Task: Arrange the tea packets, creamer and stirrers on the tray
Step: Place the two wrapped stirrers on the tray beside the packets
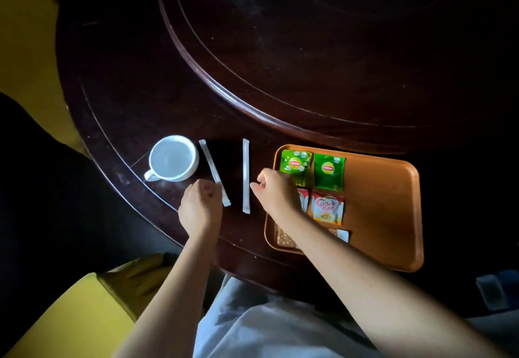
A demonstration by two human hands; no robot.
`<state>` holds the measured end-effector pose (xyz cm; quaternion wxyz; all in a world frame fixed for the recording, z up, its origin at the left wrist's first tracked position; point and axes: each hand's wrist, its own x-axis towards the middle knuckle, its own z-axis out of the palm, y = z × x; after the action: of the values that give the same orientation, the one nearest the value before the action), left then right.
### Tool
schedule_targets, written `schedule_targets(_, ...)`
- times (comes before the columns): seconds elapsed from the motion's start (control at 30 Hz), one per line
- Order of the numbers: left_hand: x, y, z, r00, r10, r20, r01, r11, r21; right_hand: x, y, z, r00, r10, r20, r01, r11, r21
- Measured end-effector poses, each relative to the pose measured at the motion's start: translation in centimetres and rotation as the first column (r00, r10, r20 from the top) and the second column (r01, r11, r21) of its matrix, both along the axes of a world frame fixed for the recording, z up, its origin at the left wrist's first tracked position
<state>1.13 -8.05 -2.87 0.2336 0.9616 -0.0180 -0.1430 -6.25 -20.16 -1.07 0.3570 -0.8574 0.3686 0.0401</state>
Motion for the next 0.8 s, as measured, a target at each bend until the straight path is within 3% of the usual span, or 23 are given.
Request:
schedule_targets(0.37,1.7,-0.9,-1.6,0.995,-0.101,0.015,0.1,0.994,0.033,4.5,0.9,-1.8,0.978,-0.004,-0.208,-0.025,0.99,-0.139)
schedule_targets(0.7,1.5,-0.4,-0.7,0.99,0.082,-0.112,-0.091,0.992,-0.083,4.6,1.8,-2.3,0.985,-0.062,-0.159,0.037,0.987,-0.157)
schedule_targets(0.8,1.3,0.1,-0.2,0.977,0.128,-0.169,-0.152,0.978,-0.14,4.4,1.5,-2.2,0.982,-0.099,-0.16,0.087,0.993,-0.082)
